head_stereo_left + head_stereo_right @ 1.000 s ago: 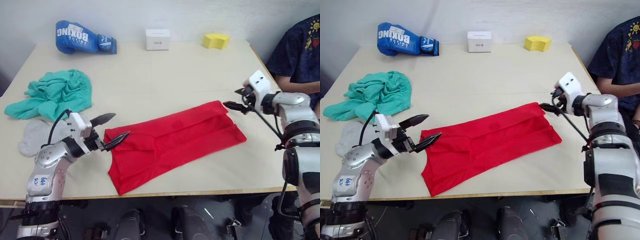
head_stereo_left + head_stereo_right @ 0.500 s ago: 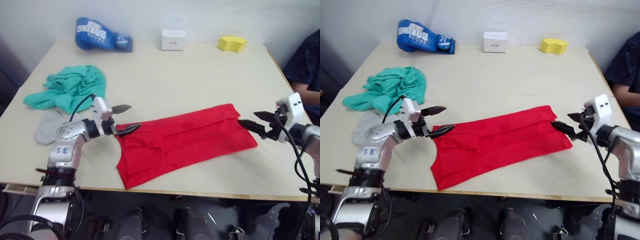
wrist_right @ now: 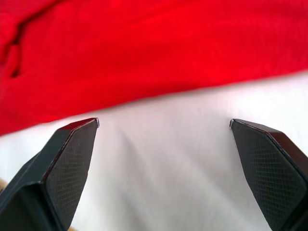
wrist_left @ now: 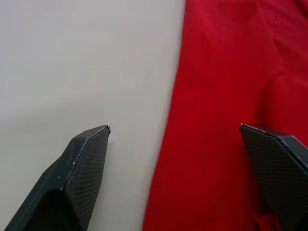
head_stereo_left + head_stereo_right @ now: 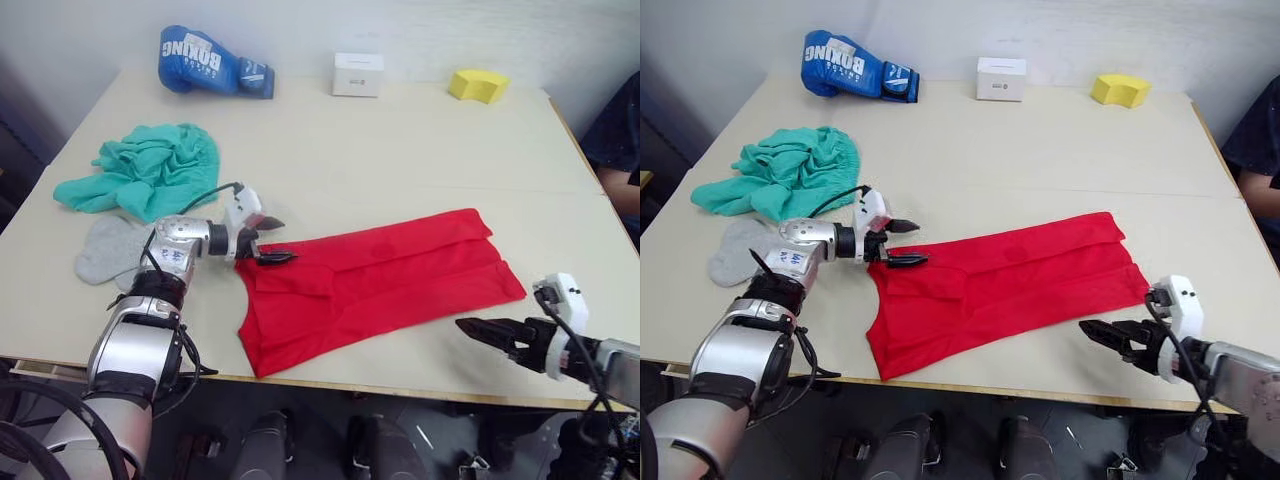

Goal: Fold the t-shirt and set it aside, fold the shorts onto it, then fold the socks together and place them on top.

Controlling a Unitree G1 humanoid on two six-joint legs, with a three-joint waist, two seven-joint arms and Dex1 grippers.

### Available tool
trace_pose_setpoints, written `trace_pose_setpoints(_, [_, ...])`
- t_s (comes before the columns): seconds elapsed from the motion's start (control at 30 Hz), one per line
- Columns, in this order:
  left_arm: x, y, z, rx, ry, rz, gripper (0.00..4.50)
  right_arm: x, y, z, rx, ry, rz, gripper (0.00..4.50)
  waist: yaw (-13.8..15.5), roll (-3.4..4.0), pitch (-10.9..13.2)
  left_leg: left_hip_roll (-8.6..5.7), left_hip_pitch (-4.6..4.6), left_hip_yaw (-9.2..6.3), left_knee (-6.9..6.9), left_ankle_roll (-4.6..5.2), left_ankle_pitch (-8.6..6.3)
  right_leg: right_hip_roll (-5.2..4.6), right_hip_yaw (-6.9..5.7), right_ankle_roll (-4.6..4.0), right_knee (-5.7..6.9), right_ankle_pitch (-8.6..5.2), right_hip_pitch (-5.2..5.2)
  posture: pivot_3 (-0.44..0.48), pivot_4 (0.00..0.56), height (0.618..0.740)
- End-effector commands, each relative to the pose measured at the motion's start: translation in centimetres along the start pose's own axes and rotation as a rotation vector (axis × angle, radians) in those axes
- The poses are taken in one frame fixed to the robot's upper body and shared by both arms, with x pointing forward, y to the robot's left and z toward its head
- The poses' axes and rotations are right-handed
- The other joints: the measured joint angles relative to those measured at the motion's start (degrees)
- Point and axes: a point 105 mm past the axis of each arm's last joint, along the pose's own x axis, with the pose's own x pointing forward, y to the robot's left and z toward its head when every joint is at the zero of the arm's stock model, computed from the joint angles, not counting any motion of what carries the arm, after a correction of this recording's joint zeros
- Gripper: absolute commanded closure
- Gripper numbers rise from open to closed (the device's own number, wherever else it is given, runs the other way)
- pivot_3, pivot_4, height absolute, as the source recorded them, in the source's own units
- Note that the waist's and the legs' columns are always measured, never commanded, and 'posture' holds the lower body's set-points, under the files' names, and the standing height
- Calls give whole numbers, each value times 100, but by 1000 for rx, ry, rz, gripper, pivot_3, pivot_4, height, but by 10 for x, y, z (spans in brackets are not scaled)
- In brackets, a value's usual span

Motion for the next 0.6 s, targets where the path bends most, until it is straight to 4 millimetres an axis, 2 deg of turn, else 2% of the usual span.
trace_pose_setpoints(0.03, [4, 6, 7, 29, 24, 30, 0, 12, 0, 1, 4, -10, -56, 36, -17, -22, -9, 4, 0, -2, 5, 9, -4, 1, 1, 3, 1, 2, 0, 0, 150, 740])
trace_pose_setpoints(0.17, [8, 3, 7, 10, 46, -4, 0, 31, 15, 5, 4, -20, -12, 36, -103, -41, -19, 11, 2, -4, 21, 18, -8, -1, 54, 3, 3, 15, 5, 0, 150, 740])
trace_pose_setpoints(0.23, [8, 1, 3, -7, 70, -22, 378, 42, 15, 5, 0, -19, -24, 0, -139, -42, -21, 11, 1, -3, 18, 18, -8, -1, 57, 3, 2, 16, 3, 0, 150, 740])
trace_pose_setpoints(0.27, [8, 0, 0, -17, 82, -29, 569, 47, 13, 6, 7, -23, -38, 194, -158, -50, -26, 12, 2, -1, 16, 17, -9, -1, 60, 2, 1, 15, 1, 0, 150, 740])
trace_pose_setpoints(0.37, [10, -3, -4, -46, 91, -42, 1459, 59, 10, 9, 1, -37, -70, 979, -198, -72, -39, 12, 4, 3, 9, 16, -9, 2, 61, 2, -1, 15, 0, 0, 150, 740])
trace_pose_setpoints(0.6, [14, -8, -9, -72, 81, -51, 3604, 75, 14, 18, -55, -52, -54, 3391, -271, -89, -51, 12, 6, 6, 15, 17, -9, 1, 66, 2, 5, 15, 2, 0, 150, 740])
